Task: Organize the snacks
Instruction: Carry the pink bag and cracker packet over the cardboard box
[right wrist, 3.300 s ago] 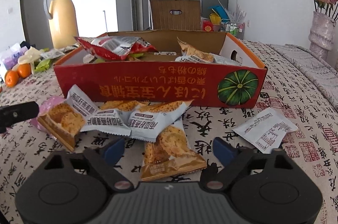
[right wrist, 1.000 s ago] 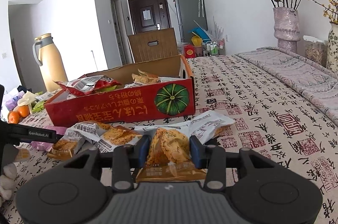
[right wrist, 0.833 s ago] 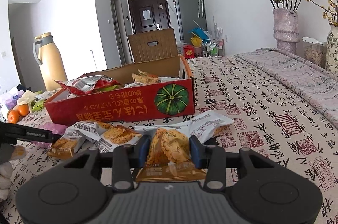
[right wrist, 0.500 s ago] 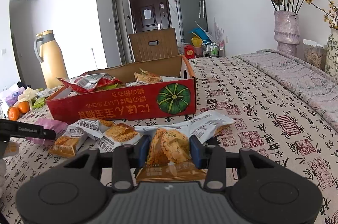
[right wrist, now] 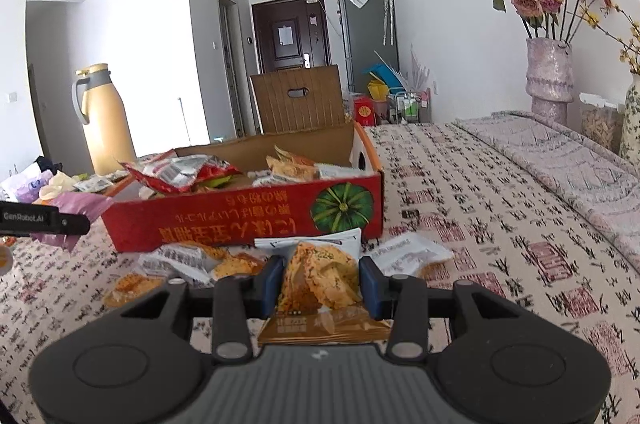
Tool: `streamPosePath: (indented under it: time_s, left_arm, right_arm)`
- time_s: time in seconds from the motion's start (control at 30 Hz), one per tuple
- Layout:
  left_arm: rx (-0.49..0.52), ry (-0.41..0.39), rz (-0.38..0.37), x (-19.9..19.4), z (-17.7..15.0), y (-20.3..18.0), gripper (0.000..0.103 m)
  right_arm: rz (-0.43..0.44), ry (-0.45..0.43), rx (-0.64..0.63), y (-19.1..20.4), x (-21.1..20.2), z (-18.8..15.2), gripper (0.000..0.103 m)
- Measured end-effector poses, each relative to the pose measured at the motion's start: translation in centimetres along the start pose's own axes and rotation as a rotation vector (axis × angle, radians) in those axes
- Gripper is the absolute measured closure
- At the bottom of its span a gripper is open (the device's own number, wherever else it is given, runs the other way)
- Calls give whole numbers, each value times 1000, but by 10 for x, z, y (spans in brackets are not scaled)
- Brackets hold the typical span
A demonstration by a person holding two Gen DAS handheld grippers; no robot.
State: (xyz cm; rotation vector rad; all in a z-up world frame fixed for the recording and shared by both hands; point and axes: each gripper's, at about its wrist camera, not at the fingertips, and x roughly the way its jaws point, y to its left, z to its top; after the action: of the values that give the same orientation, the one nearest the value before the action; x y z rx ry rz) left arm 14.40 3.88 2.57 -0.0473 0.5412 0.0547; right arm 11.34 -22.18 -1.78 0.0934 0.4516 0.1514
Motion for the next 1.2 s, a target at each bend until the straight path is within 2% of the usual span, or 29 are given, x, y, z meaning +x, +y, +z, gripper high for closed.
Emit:
streamPosePath:
  time_s: [0.37, 0.7, 1.0, 1.2]
  left_arm:
    - [26, -95, -63, -3, 35, -30, 40]
    - [43, -144, -64, 19, 68, -52, 40]
    - [25, -136, -28, 62, 92, -58, 40]
    - [-1, -132, 13, 92, 97, -54, 40]
  right_arm:
    - [35, -86, -17, 15, 7, 36, 63]
    - [64, -153, -39, 22, 38, 81, 63]
    - [82, -120, -37, 22, 97, 114, 63]
    - [80, -86, -42, 26, 133, 124, 63]
